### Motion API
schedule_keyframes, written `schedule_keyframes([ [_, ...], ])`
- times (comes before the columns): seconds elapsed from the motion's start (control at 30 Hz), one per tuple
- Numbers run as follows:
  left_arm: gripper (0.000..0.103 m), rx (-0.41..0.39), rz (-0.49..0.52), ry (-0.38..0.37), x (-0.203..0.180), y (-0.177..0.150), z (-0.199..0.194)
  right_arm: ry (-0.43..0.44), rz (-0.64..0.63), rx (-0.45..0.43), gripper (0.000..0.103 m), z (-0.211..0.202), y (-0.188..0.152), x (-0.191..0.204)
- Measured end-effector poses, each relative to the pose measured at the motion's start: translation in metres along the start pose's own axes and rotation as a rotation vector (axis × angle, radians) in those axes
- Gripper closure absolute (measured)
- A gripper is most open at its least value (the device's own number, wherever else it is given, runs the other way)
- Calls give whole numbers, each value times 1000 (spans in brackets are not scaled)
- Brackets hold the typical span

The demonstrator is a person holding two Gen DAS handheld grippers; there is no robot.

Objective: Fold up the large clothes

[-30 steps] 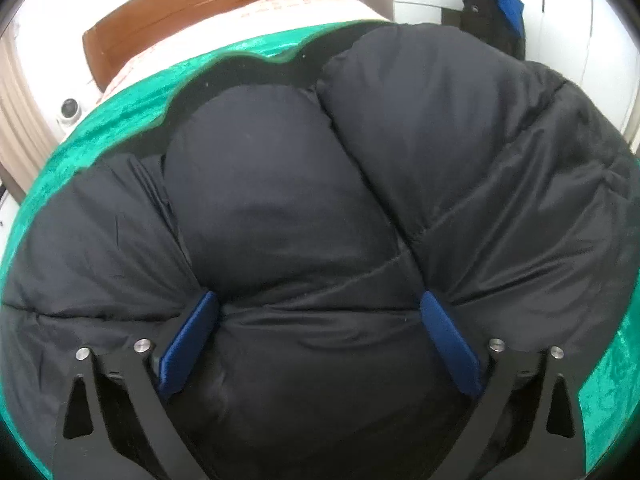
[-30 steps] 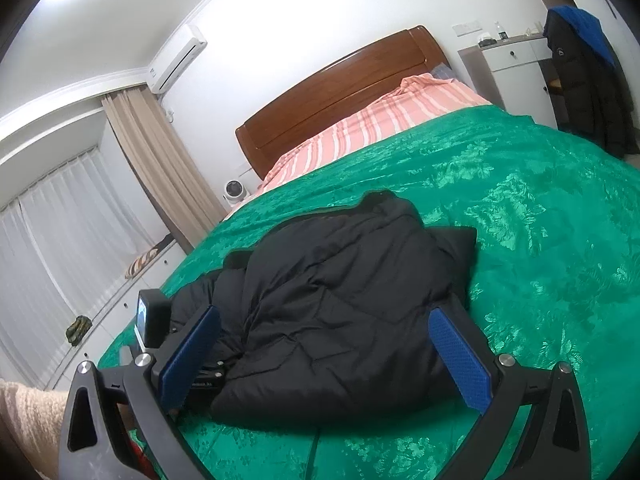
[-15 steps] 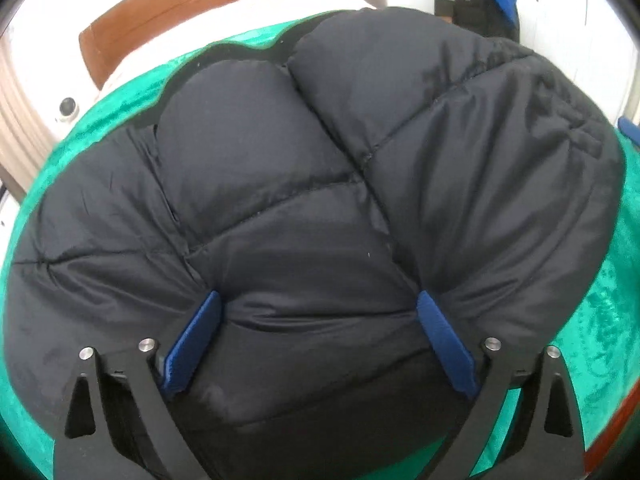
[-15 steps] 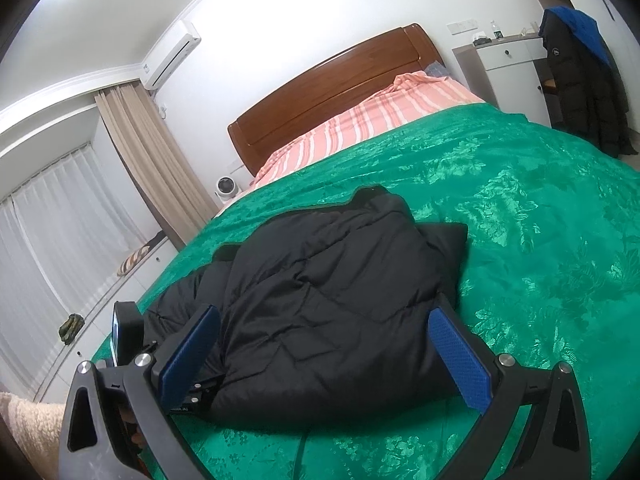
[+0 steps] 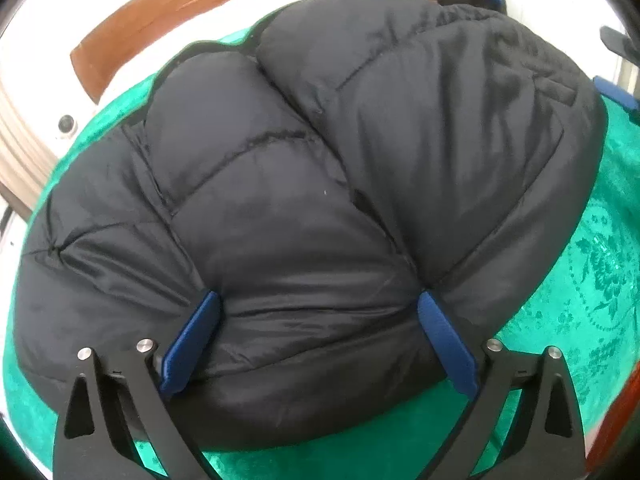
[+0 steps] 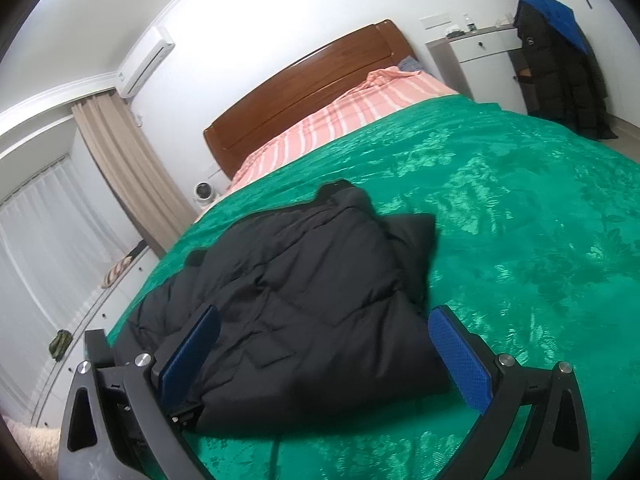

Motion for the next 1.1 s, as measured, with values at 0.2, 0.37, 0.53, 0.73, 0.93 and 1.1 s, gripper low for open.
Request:
schedule_keyframes([
  [0.2, 6, -2, -15, 5, -12, 9, -37, -40, 53, -9, 0, -1, 1, -17],
  [0.37, 5, -18, -9, 39, -20, 13, -54, -74, 113, -6, 0, 1, -2, -32],
  [0.53, 5, -26, -12, 58, -11, 28, -55, -91, 200, 14, 0, 3, -11, -44],
  [0.73, 5, -34, -4, 74, 4, 23, -67, -103, 276, 41, 0, 5, -20, -57],
  [0.93, 5, -61, -12, 58, 10, 35, -62, -60, 356, 63, 0, 7, -24, -59],
  [1.1, 4, -171, -161, -110, 26, 56, -66, 31, 404, 127, 0, 22, -39, -39],
])
Point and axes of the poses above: each gripper's, at about its wrist camera, not at the fingertips, and z roughly the way its jaws point, x to its left, y to its top, the point moved 10 cm from there along z, roughly the way its jaws point, and after that the axes turned 11 degrees about -x, right-handed, at the moved point
